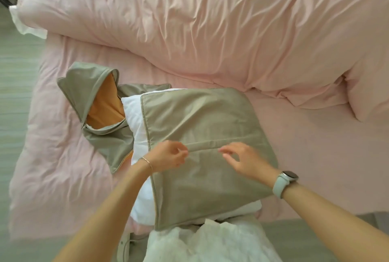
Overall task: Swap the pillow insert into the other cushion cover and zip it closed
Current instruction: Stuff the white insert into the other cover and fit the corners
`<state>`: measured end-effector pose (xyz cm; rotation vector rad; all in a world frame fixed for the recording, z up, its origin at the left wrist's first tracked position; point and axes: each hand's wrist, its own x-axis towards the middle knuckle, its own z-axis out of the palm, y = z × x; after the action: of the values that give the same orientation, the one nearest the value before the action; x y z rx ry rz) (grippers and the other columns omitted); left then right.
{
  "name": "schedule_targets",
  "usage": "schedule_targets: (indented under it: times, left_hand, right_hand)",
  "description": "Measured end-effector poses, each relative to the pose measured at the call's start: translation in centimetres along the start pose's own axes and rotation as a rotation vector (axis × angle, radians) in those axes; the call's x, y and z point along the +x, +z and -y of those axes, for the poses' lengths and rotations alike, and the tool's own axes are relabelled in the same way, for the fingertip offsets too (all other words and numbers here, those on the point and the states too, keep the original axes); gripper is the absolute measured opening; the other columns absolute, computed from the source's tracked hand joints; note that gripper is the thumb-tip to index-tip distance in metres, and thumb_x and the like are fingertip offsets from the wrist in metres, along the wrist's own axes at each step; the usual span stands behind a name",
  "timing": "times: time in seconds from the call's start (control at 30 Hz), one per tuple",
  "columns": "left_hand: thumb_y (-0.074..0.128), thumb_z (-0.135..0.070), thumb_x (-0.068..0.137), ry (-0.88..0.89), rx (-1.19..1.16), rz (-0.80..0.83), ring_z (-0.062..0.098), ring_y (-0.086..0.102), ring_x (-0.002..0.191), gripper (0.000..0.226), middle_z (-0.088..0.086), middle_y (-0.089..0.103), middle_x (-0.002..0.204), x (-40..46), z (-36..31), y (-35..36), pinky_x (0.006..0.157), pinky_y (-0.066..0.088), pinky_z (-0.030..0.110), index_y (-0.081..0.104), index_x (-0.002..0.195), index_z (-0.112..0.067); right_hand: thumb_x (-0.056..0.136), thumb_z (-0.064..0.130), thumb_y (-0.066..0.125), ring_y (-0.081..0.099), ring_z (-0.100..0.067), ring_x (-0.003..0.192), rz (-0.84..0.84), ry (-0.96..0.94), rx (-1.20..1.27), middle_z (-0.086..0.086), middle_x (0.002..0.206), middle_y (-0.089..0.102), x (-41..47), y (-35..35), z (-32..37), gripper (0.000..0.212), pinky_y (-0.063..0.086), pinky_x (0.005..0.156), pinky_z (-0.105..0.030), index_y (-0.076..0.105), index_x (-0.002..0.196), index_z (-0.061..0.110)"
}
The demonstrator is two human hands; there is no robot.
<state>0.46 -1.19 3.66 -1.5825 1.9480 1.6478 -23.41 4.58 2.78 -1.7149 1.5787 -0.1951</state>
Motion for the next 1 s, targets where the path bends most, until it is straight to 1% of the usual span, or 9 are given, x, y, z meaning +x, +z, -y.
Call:
schedule_targets:
  times: [0.07, 0.1, 0.23, 0.3, 0.37, 0.47, 0.73, 0.9, 1.0]
  left_hand:
    - [0.054, -0.030, 0.091, 0.062, 0.178, -0.373, 0.022, 0.057, 0.109, 0.032, 0.002, 0.064, 0.114, 1.1, 0.6, 1.2, 0.091, 0.041, 0.028, 0.059, 0.120, -0.018]
    - [0.052, -0.036, 0.090, 0.064, 0.255, -0.419, 0.024, 0.046, 0.122, 0.043, 0.002, 0.055, 0.129, 1.8, 1.0, 2.0, 0.099, 0.036, 0.031, 0.051, 0.130, -0.019]
    - [0.047, -0.041, 0.091, -0.037, 0.597, -0.196, 0.024, 0.000, 0.144, 0.059, -0.004, 0.015, 0.154, 3.2, 2.6, 5.4, 0.113, 0.016, 0.044, 0.022, 0.144, -0.032]
    - [0.059, -0.033, 0.085, 0.002, 0.616, -0.222, 0.029, 0.011, 0.142, 0.058, 0.006, 0.032, 0.146, 2.9, 3.6, 6.8, 0.109, 0.022, 0.052, 0.036, 0.138, -0.026]
    - [0.078, -0.022, 0.064, 0.083, 0.582, -0.410, 0.031, 0.041, 0.126, 0.054, 0.008, 0.060, 0.108, 2.5, 4.9, 7.5, 0.098, 0.036, 0.056, 0.055, 0.113, -0.024]
    - [0.065, -0.011, 0.060, 0.192, 0.508, -0.657, 0.023, 0.044, 0.098, 0.038, 0.001, 0.060, 0.079, 1.2, 6.4, 8.0, 0.093, 0.033, 0.040, 0.049, 0.092, -0.025]
    - [0.046, -0.021, 0.079, 0.246, 0.439, -0.625, 0.022, 0.056, 0.085, 0.025, 0.000, 0.065, 0.095, -0.5, 7.7, 9.0, 0.058, 0.043, 0.032, 0.057, 0.100, -0.030]
    - [0.044, -0.031, 0.080, 0.036, 0.280, -0.754, 0.011, 0.051, 0.089, 0.028, -0.001, 0.065, 0.090, -0.1, 6.4, 7.7, 0.079, 0.038, 0.039, 0.069, 0.072, -0.020]
    - [0.064, -0.020, 0.079, -0.139, 0.235, -0.758, 0.031, 0.051, 0.107, 0.006, 0.006, 0.062, 0.105, 0.7, 6.9, 7.5, 0.092, 0.036, 0.050, 0.068, 0.077, -0.015]
  right_hand:
    - [0.089, 0.031, 0.044, 0.042, -0.027, 0.126, -0.038, 0.060, -0.148, -0.010, 0.136, 0.048, 1.0, 0.3, -1.5, 0.049, 0.033, 0.104, -0.038, 0.047, 0.134, 0.013]
    - [0.093, 0.032, 0.043, 0.028, -0.024, 0.137, 0.030, 0.110, -0.216, -0.007, 0.149, 0.031, 1.3, 0.4, -2.1, 0.054, 0.025, 0.110, -0.038, 0.032, 0.144, 0.019]
    - [0.097, 0.034, 0.038, -0.006, -0.017, 0.144, 0.337, 0.238, -0.327, 0.002, 0.157, -0.008, 1.5, 2.2, -3.5, 0.064, 0.013, 0.115, -0.042, 0.000, 0.149, 0.030]
    - [0.096, 0.031, 0.039, -0.002, -0.019, 0.144, 0.307, 0.264, -0.330, 0.001, 0.157, -0.001, 1.0, 3.6, -3.2, 0.062, 0.017, 0.114, -0.043, 0.007, 0.149, 0.028]
    - [0.092, 0.025, 0.046, 0.022, -0.025, 0.139, 0.107, 0.217, -0.365, -0.007, 0.148, 0.028, 0.4, 4.9, -2.7, 0.055, 0.027, 0.109, -0.044, 0.029, 0.144, 0.020]
    - [0.067, 0.020, 0.072, 0.055, -0.028, 0.097, -0.198, 0.109, -0.431, -0.007, 0.098, 0.059, -0.5, 5.9, -2.6, 0.053, 0.047, 0.088, -0.045, 0.059, 0.118, 0.017]
    - [0.046, 0.012, 0.084, 0.044, -0.023, 0.105, -0.207, 0.025, -0.530, -0.009, 0.100, 0.063, -1.5, 7.1, -2.4, 0.060, 0.047, 0.083, -0.056, 0.069, 0.104, 0.016]
    - [0.045, 0.016, 0.084, 0.064, -0.022, 0.083, -0.187, -0.062, -0.499, -0.002, 0.088, 0.064, -0.2, 7.7, 0.4, 0.053, 0.050, 0.080, -0.051, 0.070, 0.096, 0.018]
    - [0.045, 0.019, 0.084, 0.064, -0.022, 0.079, -0.156, -0.044, -0.497, -0.001, 0.086, 0.064, 0.6, 8.6, 2.0, 0.054, 0.050, 0.079, -0.052, 0.070, 0.096, 0.020]
